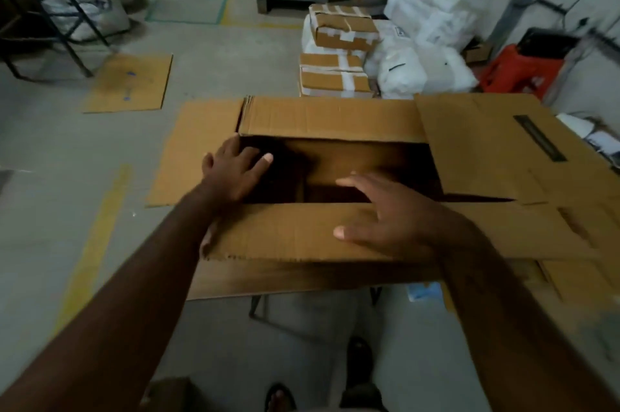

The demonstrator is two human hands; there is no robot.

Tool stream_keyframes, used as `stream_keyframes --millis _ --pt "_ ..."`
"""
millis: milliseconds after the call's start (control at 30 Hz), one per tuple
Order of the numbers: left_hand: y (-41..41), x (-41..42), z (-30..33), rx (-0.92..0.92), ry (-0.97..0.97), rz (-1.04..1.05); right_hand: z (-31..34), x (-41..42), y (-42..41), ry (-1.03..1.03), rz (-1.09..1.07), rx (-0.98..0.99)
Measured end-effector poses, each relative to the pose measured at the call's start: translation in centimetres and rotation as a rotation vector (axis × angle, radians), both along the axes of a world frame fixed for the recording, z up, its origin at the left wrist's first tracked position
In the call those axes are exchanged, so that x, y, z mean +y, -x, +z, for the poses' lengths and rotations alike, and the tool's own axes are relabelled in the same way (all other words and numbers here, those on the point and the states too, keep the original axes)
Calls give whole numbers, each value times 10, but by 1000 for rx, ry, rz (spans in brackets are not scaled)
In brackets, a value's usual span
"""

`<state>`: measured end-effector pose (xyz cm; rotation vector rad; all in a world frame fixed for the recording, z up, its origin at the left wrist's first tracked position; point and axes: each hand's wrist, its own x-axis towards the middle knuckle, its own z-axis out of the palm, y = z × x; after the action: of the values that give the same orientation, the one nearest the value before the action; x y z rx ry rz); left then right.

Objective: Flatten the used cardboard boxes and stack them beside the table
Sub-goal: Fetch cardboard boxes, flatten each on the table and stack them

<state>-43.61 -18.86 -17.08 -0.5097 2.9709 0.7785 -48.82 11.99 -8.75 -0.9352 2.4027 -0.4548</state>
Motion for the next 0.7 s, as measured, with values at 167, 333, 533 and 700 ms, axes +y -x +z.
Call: stream_keyframes --millis 167,333,533,700 --pt "-15 13 -19 44 331 -27 -85 -14 -14 -265 -32 395" --pt "-11 21 -16 57 391 23 -102 -24 -11 -207 -88 509" --pt "9 68 -11 73 408 25 -78 -16 10 89 -210 341" --pt "43 117 -8 48 363 -26 -76 13 55 -93 -337 330"
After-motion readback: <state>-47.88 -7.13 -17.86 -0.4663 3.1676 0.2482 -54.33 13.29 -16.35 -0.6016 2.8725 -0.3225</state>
